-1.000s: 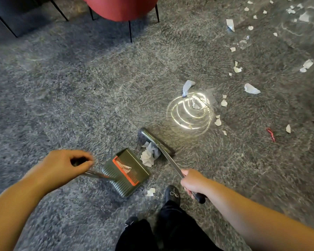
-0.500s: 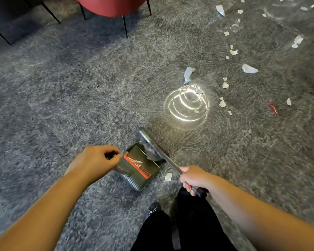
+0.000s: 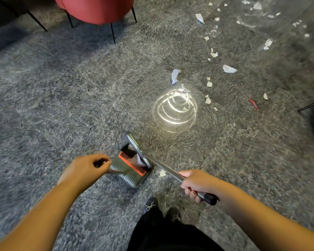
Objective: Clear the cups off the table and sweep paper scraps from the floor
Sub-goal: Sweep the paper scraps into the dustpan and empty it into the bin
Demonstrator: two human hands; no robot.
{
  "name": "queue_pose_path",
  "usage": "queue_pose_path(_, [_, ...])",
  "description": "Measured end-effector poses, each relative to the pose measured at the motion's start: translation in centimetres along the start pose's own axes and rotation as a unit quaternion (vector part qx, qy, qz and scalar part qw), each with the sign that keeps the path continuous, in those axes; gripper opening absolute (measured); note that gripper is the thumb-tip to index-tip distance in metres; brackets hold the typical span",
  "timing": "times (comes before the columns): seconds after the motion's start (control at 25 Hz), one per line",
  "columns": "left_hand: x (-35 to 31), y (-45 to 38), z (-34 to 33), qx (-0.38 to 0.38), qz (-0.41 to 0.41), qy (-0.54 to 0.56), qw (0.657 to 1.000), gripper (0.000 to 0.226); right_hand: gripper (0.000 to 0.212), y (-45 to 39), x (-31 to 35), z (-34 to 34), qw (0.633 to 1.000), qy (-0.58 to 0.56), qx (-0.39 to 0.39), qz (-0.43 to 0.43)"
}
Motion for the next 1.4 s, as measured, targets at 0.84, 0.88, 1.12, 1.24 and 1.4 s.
queue_pose_path(0.84, [-1.7,2.4,-1.6,0.116,-0.104,-0.118,0.981,0.003,0.057,-1.5,-13.2,1.1,0.985,-0.094,-0.141,-0.020])
queue_pose_path(0.88, [-2.0,2.3,-1.8,0.117,-0.111,-0.129,0.978,0.002,0.053,-2.1,-13.1,-0.1,0.985,-0.098,-0.141,-0.013])
queue_pose_path(1.12, [-1.9,2.4,-1.8,0.117,-0.129,-0.155,0.972,0.005,0.055,-4.7,-11.1,-8.4,0.984,-0.159,-0.076,0.004])
queue_pose_path(1.24, [-1.5,2.3,-1.9,0.121,-0.136,-0.140,0.973,0.007,0.056,-4.0,-9.6,-10.8,0.981,-0.193,-0.023,-0.003])
queue_pose_path(1.4, [-0.7,2.9,-1.9,0.118,-0.156,-0.146,0.970,0.007,0.060,-1.2,-8.1,-12.1,0.980,-0.198,0.008,0.005])
Point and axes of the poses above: each hand's wrist, its own y-axis away from the middle knuckle, its own z-axis out of the back of the hand, x = y × z, the point moved 8 cm from there along -y, towards the middle knuckle
